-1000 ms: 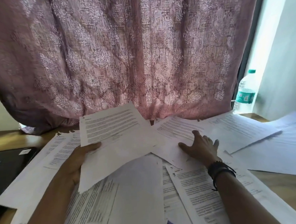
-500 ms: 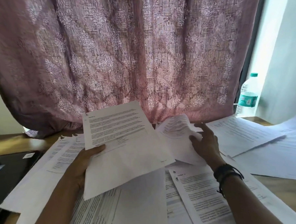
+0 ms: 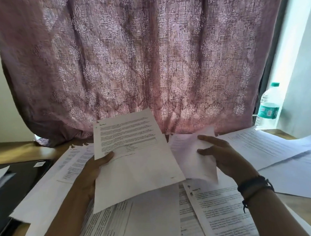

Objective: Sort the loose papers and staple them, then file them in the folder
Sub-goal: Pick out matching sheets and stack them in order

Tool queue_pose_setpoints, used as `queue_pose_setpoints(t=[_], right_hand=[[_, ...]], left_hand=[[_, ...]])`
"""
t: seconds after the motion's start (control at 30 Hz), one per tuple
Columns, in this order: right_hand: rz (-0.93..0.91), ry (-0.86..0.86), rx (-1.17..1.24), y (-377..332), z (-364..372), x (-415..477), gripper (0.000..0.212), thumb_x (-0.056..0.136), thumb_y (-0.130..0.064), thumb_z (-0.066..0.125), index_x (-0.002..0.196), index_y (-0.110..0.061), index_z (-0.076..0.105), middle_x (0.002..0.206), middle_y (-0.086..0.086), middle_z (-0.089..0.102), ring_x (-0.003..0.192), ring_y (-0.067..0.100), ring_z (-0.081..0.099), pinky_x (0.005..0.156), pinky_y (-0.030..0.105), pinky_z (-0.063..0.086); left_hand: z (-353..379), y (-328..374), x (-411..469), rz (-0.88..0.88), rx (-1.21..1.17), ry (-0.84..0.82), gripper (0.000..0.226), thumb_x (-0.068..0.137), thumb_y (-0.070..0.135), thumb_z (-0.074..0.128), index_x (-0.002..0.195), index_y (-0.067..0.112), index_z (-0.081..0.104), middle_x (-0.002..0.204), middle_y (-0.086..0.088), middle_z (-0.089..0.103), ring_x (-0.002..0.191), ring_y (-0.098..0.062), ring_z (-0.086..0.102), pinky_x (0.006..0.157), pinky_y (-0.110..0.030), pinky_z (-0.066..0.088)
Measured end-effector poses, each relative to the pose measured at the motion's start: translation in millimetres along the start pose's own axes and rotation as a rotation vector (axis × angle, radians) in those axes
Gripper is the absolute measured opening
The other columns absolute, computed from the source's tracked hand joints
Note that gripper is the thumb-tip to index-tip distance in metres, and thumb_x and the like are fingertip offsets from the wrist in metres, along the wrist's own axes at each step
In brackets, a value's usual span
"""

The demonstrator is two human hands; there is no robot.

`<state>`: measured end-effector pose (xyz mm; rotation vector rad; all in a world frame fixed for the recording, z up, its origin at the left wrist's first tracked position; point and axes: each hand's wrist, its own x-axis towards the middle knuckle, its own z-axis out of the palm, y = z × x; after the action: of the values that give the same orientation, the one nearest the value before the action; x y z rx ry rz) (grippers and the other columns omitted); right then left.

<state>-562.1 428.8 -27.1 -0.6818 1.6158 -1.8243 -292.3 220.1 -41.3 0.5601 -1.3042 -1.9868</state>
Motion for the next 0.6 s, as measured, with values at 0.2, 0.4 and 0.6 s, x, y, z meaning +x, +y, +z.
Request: queue_pose_setpoints(t=[0.2,0.4,0.6], right_hand=[[-0.076,-0.301,0.312,2.5,27.8,-1.2,0.059,0.079,0.015,0.057,0.131,-0.013,0.059,0.128,0.005,0.064,0.112,0.025,0.065,0.088,0.038,0.057],[-0.102,-0.396,0.497,7.9,53.7,-5.7,0.052,0.084,-0.003,0.057,0.136,-0.012,0.054,0.137,0.013,0.057,0.124,0.037,0.054,0.105,0.059,0.040],[-0.112,-0.472,0.356,8.2,67.9,-11.4,0.046,0.092,-0.012,0.058,0.137,-0.015,0.050,0.131,0.017,0.060,0.114,0.039,0.061,0.086,0.048,0.056]], left_hand=[[4.5,1.6,-1.7,-0.013,0.024,-0.019,0.022,0.085,0.017,0.063,0.107,0.015,0.064,0.099,-0.011,0.074,0.070,-0.022,0.073,0.053,-0.029,0.057],[17.1,0.2,-4.6,-0.062,-0.008,-0.114,0.037,0.072,0.023,0.075,0.106,0.015,0.066,0.097,-0.012,0.075,0.071,-0.025,0.073,0.054,-0.031,0.058],[23.0,-7.7,0.0,-0.088,0.055,-0.174,0.041,0.076,0.021,0.072,0.116,0.019,0.065,0.116,-0.014,0.069,0.091,-0.031,0.071,0.066,-0.039,0.059]])
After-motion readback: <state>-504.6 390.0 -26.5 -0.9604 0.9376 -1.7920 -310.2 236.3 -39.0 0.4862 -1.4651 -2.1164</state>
